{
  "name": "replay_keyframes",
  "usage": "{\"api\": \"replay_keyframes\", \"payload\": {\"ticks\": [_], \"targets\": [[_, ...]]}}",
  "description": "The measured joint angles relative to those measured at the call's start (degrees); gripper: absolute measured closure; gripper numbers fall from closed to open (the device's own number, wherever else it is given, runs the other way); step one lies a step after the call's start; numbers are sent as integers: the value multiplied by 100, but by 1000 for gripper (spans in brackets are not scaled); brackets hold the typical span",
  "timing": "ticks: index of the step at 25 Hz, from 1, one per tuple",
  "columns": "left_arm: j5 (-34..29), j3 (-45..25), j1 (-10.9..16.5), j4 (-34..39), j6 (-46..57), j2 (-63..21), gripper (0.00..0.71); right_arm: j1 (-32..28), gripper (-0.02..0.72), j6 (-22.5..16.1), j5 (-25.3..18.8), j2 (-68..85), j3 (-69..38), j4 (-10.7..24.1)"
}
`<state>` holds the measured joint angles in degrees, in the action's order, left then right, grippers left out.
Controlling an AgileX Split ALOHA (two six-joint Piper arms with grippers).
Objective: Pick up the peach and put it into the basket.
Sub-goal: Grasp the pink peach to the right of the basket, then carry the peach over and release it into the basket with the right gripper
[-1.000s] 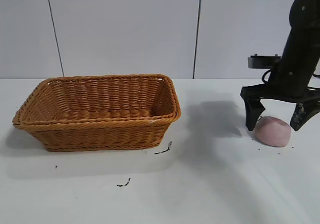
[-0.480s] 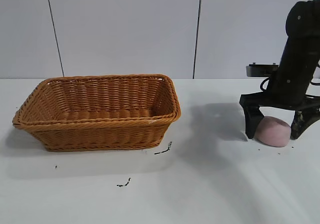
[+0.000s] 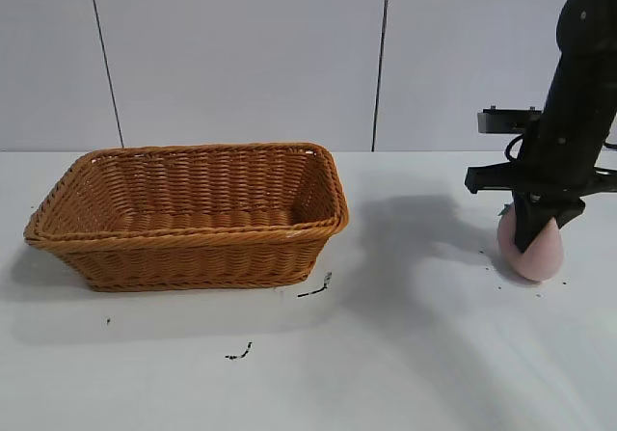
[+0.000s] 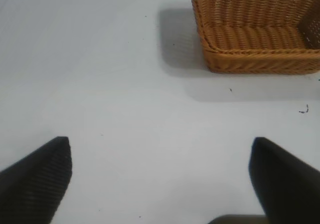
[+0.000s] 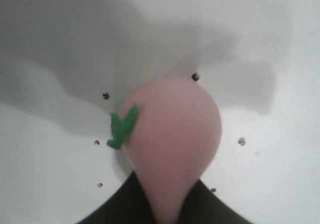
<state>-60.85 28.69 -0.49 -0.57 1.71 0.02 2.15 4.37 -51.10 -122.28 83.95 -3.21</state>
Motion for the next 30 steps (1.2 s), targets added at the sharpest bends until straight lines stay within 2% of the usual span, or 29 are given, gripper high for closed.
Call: {"api": "replay_keyframes", "payload": {"ticks": [3, 6, 11, 13, 19, 23, 27, 30], "targets": [[0, 0, 0, 0, 0, 0, 17, 0, 711, 0, -95, 421, 0, -15], [0, 0, 0, 0, 0, 0, 17, 0, 711, 0, -423, 1064, 180, -27], [0, 0, 0, 0, 0, 0, 17, 55, 711, 0, -1266, 1093, 1208, -201], [0, 0, 0, 0, 0, 0, 17, 224, 711, 0, -1418, 993, 1753, -219], [0, 0, 0, 0, 0, 0, 17, 1148, 711, 0, -1802, 431, 3371, -259], [0, 0, 0, 0, 0, 0, 17, 1944, 711, 0, -1823, -19, 4256, -303], [0, 0, 0, 0, 0, 0, 17, 2762, 711, 5, -1819, -292, 4545, -379], [0, 0, 0, 0, 0, 0, 17, 3231, 711, 20, -1618, -584, 4557, -385]]}}
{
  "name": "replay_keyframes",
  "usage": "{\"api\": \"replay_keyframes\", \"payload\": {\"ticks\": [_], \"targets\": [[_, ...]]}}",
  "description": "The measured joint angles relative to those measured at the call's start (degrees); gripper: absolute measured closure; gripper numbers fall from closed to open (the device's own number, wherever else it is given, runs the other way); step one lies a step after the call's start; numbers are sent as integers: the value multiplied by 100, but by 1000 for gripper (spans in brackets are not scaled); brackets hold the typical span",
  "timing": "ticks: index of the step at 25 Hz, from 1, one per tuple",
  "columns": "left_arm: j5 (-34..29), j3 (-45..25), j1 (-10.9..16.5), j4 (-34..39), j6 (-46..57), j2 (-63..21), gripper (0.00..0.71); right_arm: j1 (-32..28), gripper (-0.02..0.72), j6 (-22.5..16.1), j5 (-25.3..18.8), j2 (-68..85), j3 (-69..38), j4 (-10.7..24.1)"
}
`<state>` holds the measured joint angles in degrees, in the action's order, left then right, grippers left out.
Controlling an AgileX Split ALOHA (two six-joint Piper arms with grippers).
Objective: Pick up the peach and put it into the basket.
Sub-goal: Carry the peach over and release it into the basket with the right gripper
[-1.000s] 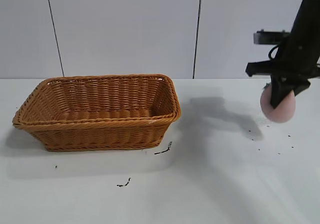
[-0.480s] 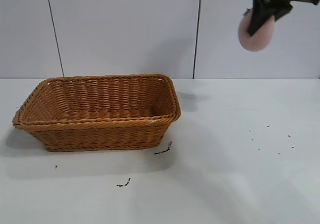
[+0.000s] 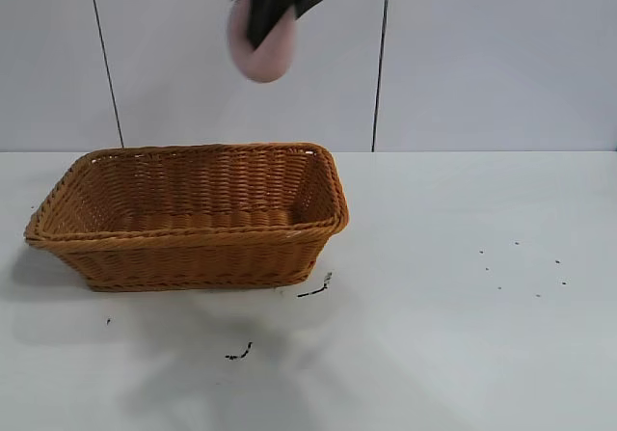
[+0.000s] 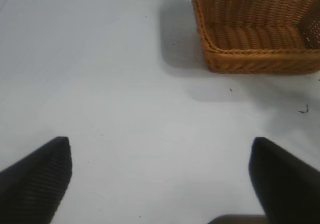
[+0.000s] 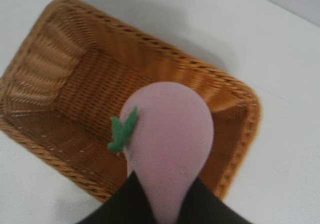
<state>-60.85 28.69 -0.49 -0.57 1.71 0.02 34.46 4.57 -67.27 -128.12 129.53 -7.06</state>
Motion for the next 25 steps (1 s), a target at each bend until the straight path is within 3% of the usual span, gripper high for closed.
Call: {"api": "replay_keyframes", "payload": {"ticks": [6, 10, 14, 16, 18, 19, 20, 22, 24, 25], "targets": [[0, 0, 0, 0, 0, 0, 17, 340, 711, 108, 371, -887, 0, 86], [0, 0, 0, 0, 0, 0, 17, 354, 711, 139, 709, -1223, 0, 360], [0, 0, 0, 0, 0, 0, 17, 349, 700, 8, 691, -1322, 0, 532], [0, 0, 0, 0, 0, 0, 17, 349, 610, -4, 636, -1322, 0, 527], [0, 0, 0, 0, 0, 0, 17, 349, 431, -9, 573, -1322, 0, 482], [0, 0, 0, 0, 0, 0, 17, 349, 431, -9, 573, -1322, 0, 482], [0, 0, 0, 0, 0, 0, 17, 349, 301, -9, 550, -1322, 0, 457], [0, 0, 0, 0, 0, 0, 17, 349, 121, -4, 496, -1322, 0, 419], [0, 0, 0, 0, 0, 0, 17, 349, 35, -4, 420, -1215, 0, 379], [0, 0, 0, 0, 0, 0, 17, 349, 26, -4, 404, -1149, 0, 379]]}}
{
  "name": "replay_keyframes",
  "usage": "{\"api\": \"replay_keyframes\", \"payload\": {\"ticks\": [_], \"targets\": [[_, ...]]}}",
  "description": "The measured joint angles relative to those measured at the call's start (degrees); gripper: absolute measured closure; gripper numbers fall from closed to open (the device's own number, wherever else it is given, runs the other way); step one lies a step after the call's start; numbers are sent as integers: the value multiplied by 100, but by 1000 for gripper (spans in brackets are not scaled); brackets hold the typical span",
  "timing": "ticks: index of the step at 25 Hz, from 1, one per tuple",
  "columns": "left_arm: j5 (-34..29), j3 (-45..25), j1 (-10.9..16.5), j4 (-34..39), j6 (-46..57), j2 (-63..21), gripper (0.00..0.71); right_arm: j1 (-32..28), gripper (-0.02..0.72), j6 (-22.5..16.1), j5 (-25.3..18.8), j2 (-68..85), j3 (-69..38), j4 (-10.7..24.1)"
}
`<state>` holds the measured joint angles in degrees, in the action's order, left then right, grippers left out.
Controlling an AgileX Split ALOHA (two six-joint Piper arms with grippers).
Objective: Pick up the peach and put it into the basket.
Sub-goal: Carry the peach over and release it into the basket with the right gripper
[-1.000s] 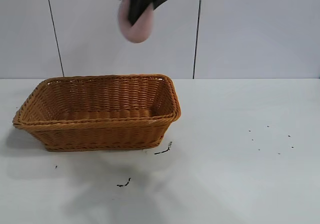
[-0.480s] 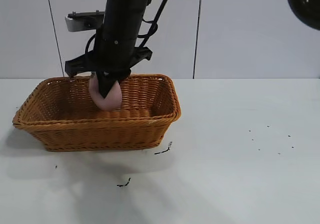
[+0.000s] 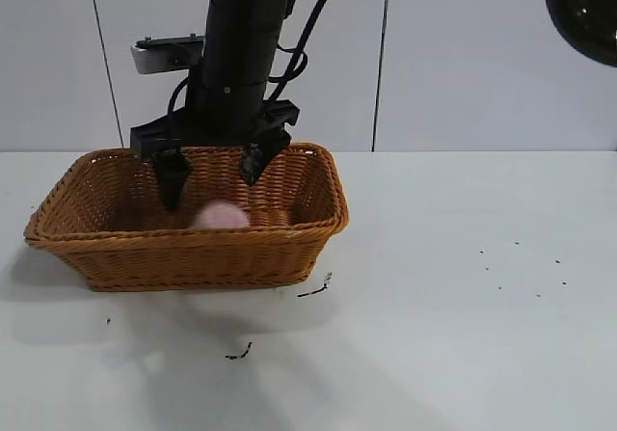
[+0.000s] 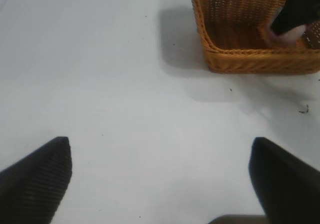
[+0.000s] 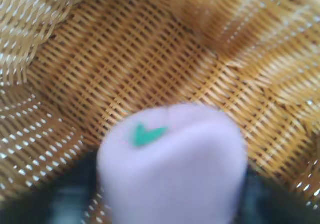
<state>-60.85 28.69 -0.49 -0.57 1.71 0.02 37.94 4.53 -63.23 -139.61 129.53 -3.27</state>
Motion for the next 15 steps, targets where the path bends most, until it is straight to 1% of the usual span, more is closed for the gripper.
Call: {"api": "replay_keyframes", "payload": {"ticks": [4, 7, 10, 15], "targets": [[0, 0, 0, 0, 0, 0, 17, -29, 15, 0, -154, 428, 0, 28], [0, 0, 0, 0, 0, 0, 17, -206, 15, 0, -275, 733, 0, 48], [0, 0, 0, 0, 0, 0, 17, -613, 11, 0, -330, 899, 6, 177], [0, 0, 0, 0, 0, 0, 17, -1692, 8, -5, -603, 911, 6, 296]]}}
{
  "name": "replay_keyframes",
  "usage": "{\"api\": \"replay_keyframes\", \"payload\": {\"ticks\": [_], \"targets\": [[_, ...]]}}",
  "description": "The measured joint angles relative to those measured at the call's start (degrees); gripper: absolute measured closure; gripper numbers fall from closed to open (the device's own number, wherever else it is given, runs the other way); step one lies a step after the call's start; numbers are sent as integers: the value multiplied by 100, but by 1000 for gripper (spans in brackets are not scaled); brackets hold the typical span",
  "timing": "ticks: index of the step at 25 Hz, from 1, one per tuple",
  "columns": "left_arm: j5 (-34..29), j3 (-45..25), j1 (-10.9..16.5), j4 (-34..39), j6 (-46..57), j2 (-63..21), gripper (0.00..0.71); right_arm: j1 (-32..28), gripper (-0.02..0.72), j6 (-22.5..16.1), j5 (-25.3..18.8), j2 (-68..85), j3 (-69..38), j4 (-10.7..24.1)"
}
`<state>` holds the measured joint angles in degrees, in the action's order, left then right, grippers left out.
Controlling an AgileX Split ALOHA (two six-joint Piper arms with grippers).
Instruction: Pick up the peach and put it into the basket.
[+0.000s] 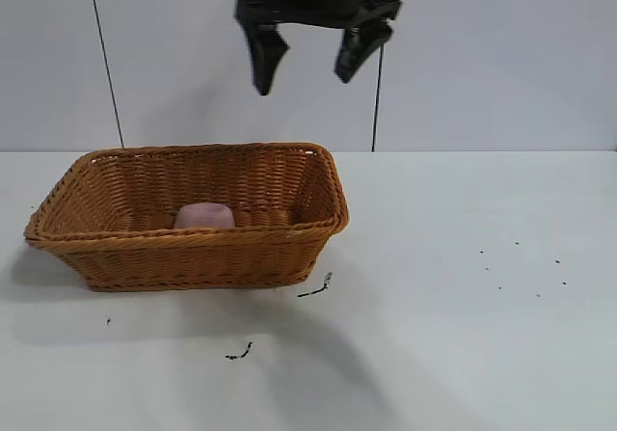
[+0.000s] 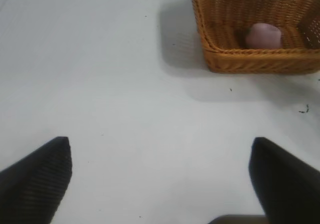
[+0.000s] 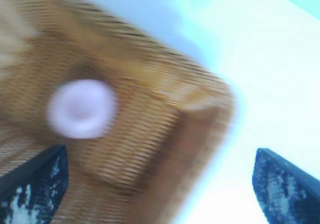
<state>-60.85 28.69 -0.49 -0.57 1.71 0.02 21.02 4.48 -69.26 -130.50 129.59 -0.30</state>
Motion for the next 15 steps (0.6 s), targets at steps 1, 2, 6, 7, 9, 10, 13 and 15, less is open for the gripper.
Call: {"api": "replay_keyframes", "payload": {"ticks": [1, 2, 6, 7, 9, 10, 13, 15], "targets": [[0, 0, 0, 0, 0, 0, 17, -237, 8, 0, -1, 0, 0, 30], [0, 0, 0, 0, 0, 0, 17, -431, 8, -5, -1, 0, 0, 30], [0, 0, 0, 0, 0, 0, 17, -1234, 8, -9, -1, 0, 0, 30], [0, 0, 0, 0, 0, 0, 17, -1418, 8, -9, -1, 0, 0, 30], [0, 0, 0, 0, 0, 0, 17, -1727, 8, -9, -1, 0, 0, 30], [0, 0, 0, 0, 0, 0, 17, -1876, 8, -9, -1, 0, 0, 30], [0, 0, 0, 0, 0, 0, 17, -2188, 8, -9, -1, 31, 0, -89], [0, 0, 0, 0, 0, 0, 17, -2264, 8, -9, -7, 111, -11, -167]]}}
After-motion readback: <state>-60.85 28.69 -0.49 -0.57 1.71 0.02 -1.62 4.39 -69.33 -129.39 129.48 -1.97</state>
